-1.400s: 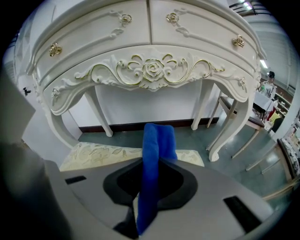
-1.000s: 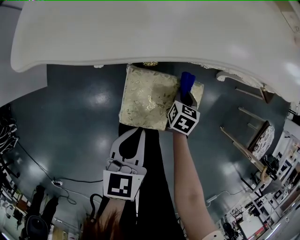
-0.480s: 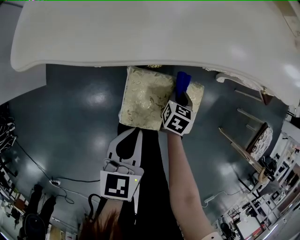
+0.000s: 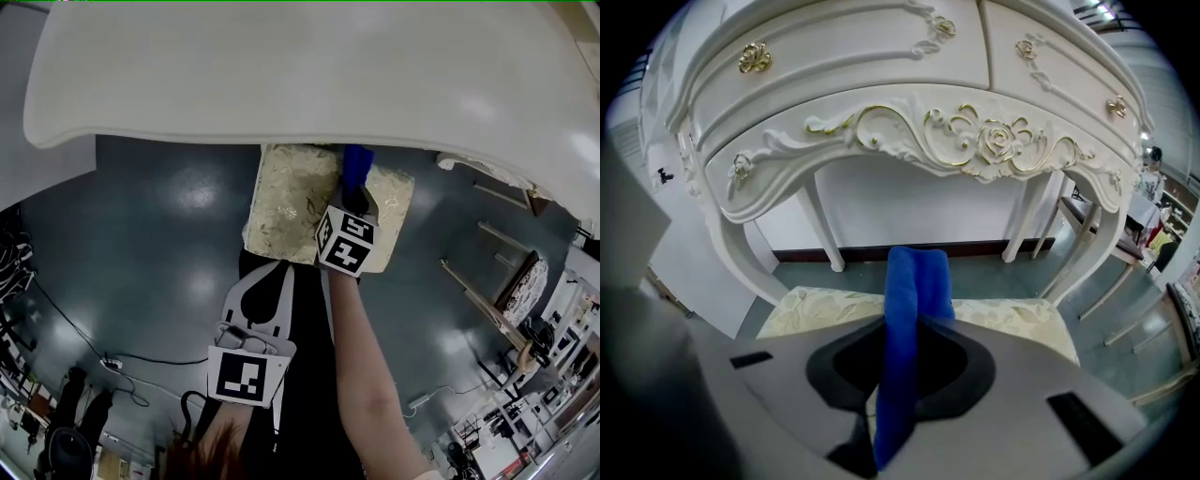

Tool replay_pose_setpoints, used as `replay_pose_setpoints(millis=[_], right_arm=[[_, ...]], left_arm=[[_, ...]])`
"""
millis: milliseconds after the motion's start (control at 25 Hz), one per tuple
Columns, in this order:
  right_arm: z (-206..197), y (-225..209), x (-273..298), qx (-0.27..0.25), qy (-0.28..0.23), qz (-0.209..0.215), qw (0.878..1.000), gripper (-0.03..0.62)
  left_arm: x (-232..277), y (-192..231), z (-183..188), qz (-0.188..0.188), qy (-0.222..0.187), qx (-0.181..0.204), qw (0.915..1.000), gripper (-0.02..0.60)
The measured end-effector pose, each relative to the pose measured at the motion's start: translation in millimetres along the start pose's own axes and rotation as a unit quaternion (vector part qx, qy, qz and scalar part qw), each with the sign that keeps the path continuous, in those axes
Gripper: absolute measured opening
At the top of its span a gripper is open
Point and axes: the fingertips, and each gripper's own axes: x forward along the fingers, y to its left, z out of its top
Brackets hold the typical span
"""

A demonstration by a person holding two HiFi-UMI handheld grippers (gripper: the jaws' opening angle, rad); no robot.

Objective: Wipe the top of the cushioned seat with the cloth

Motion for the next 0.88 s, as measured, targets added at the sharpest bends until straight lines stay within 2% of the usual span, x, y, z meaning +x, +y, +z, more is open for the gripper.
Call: replay_pose_setpoints(millis=[200, 880], right_arm=[[2.1, 9.8, 3.1, -0.005, -0.001, 0.01, 1.0, 0.061], [4.7, 34.2, 4.6, -0.004, 0.0, 0.031, 0.999, 0.061]], left_arm=[[2.2, 5.8, 0.3, 0.007, -0.002, -0.012, 0.9999, -0.002], [-4.2, 16.4, 7.7, 0.027, -0.013, -0.015, 0.9994, -0.002]])
